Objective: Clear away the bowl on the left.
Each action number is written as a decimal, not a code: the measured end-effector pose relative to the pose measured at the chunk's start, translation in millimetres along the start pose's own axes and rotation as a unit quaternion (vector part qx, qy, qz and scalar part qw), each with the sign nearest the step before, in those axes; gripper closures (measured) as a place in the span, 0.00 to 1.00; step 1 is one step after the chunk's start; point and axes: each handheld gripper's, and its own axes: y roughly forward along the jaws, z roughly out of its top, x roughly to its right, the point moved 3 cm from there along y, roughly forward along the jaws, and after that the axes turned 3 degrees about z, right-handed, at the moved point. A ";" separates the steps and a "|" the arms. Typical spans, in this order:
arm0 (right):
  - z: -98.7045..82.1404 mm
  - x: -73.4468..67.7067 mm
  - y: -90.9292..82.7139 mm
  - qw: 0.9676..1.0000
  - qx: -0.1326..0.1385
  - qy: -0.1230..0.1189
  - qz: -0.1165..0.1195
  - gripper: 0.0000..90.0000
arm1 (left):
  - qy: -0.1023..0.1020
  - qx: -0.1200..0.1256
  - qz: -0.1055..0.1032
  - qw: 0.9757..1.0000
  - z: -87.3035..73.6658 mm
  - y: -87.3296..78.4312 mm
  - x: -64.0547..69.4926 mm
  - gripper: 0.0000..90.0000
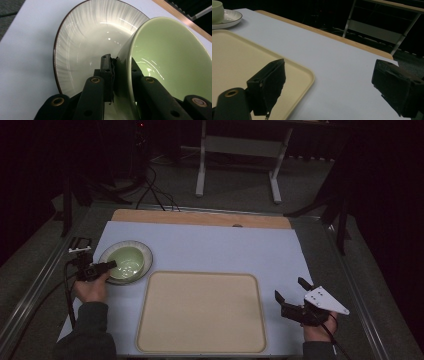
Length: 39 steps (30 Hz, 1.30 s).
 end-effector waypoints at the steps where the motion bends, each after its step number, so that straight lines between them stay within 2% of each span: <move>1: 0.0 0.0 0.0 1.000 0.000 0.001 0.000 0.13 | 0.001 0.001 -0.001 1.000 -0.2 -0.2 0.5 0.91; 10: 0.1 0.3 -0.3 1.000 0.002 0.002 0.000 0.13 | -0.001 0.021 -0.033 0.999 1.9 -11.4 8.1 0.91; 21: 0.3 0.2 0.1 1.000 0.002 0.001 -0.001 0.13 | 0.004 0.033 -0.050 0.998 2.9 -26.3 13.5 0.90; 24: 0.3 0.2 0.2 1.000 0.002 0.002 -0.001 0.13 | 0.005 0.040 -0.063 0.997 2.7 -32.5 17.5 0.90; 33: 0.5 0.2 0.2 1.000 0.003 0.001 -0.001 0.13 | 0.015 0.046 -0.076 0.996 0.8 -42.5 24.9 0.90; 39: 0.7 0.3 0.2 1.000 0.004 0.000 -0.001 0.13 | 0.035 0.054 -0.088 0.994 -0.8 -52.0 37.1 0.90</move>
